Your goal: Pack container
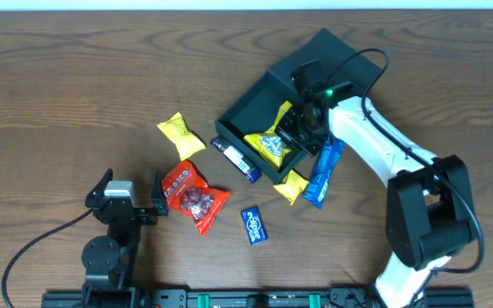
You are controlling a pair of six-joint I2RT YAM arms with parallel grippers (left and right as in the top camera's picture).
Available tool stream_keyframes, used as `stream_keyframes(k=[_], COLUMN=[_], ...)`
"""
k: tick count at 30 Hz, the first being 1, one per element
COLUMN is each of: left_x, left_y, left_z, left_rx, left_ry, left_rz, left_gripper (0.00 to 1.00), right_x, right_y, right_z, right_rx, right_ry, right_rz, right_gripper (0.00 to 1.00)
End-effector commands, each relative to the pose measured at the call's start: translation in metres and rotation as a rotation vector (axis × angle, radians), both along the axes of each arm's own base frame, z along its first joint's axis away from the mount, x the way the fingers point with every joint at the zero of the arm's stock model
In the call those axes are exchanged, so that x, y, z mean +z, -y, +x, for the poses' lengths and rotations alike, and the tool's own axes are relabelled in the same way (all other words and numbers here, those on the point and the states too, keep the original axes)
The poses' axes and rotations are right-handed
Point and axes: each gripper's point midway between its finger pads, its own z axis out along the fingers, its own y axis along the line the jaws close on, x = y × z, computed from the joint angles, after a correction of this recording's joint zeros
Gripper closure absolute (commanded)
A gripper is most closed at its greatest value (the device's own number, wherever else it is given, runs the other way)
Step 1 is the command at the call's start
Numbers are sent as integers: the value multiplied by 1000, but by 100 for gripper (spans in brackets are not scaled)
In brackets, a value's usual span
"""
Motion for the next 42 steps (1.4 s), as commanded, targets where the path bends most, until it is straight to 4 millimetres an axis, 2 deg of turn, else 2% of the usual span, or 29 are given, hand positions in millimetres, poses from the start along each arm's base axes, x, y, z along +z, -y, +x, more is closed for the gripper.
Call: stream_keyframes(k=[1, 3, 5, 8, 17, 20, 24, 26, 32, 35, 39, 41, 42], left_x=[-17, -17, -17, -17, -17, -17, -17, -17, -17, -17, -17, -17, -17], left_y=[-5, -5, -5, -5, -5, -5, -5, -5, -5, -5, -5, -5, -5], left_z=[-1, -1, -1, -1, -1, -1, -1, -1, -1, -1, -1, -1, -1], left_rx=[25, 25, 25, 25, 25, 25, 25, 25, 25, 25, 25, 25, 25], left_ry=[-54, -54, -54, -54, -54, -54, -54, -54, -54, -54, -54, -54, -54], left_rz=[-5, -5, -5, -5, -5, -5, -5, -5, -5, -5, -5, -5, -5], left_gripper=[5, 5, 5, 5, 5, 5, 5, 5, 5, 5, 5, 5, 5], right_x=[35, 42, 40, 25, -18, -31, -32, -25, 25, 62, 91, 112, 119], right_y=[-8, -7, -2, 11, 6, 7, 9, 4, 5, -7, -8, -21, -24], right_z=[-1, 2, 7, 15, 28, 25, 27, 28, 17, 18, 12, 1, -5], right_rx=[27, 25, 16, -5, 16, 16, 14, 18, 61, 202, 410, 606, 657], right_ry=[58, 86, 110, 119, 88, 54, 60, 71, 69, 160, 230, 286, 292], right_rz=[81, 82, 48, -36, -48, -61, -70, -41, -32, 40, 39, 120, 145], right_gripper=[98, 98, 98, 98, 98, 98, 98, 98, 98, 98, 98, 98, 93])
